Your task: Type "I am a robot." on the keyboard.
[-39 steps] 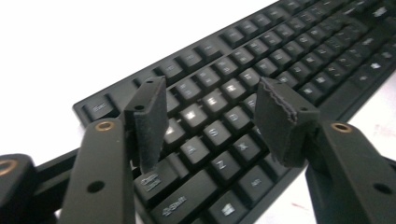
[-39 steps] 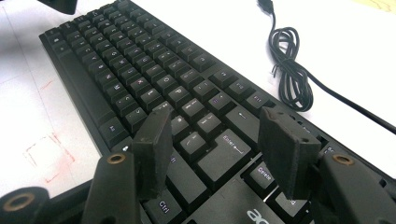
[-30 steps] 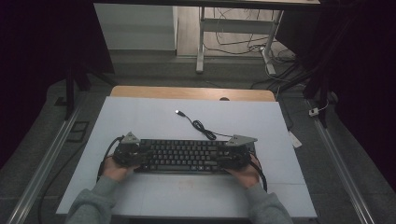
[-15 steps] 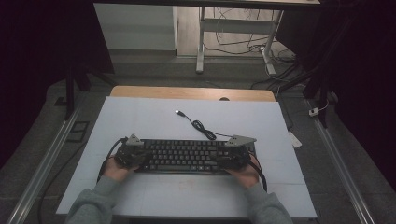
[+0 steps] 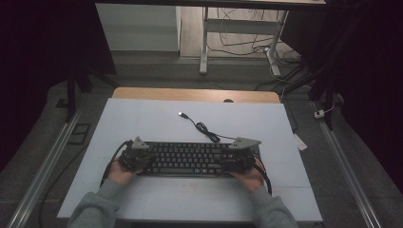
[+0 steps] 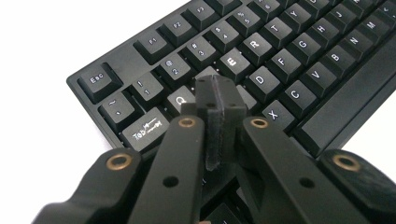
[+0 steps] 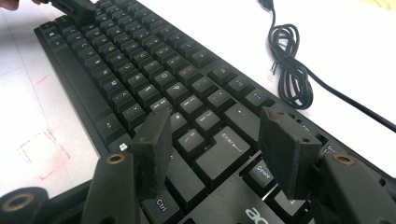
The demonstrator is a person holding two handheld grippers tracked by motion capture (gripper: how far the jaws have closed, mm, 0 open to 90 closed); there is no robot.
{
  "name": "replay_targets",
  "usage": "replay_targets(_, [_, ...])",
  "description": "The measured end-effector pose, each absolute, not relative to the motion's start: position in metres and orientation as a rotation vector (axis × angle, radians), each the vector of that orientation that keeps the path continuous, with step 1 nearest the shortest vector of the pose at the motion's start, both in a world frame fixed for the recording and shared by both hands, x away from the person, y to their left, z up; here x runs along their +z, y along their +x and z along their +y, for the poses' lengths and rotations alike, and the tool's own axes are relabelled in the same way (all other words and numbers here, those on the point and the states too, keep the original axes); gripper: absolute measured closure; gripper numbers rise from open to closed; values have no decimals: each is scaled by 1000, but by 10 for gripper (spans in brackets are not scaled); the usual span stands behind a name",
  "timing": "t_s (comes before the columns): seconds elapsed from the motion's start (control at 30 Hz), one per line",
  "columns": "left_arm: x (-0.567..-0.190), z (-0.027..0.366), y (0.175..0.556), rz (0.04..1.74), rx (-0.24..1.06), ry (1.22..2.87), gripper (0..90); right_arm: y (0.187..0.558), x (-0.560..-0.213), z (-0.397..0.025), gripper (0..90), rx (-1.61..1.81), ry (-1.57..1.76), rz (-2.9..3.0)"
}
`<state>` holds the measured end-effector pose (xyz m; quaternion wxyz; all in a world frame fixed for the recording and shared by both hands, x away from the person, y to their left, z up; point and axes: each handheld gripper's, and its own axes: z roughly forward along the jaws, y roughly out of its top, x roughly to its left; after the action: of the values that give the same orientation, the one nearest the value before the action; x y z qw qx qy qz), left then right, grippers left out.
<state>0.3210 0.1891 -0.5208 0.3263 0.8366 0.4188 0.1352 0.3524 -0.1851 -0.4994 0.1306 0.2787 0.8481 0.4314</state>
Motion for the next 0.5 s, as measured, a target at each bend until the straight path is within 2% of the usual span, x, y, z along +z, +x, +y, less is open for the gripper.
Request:
replay_targets(0.33, [-507, 193, 314, 1068, 359, 2078, 881, 353, -499, -185, 451, 1257, 809, 2462])
replay_targets(0.4, [-505, 195, 313, 1055, 347, 2062, 818, 352, -499, -186, 451, 1252, 809, 2460])
replay_targets(0.5, [-503, 197, 312, 1062, 339, 2030, 665, 352, -499, -186, 451, 1260, 813, 2458])
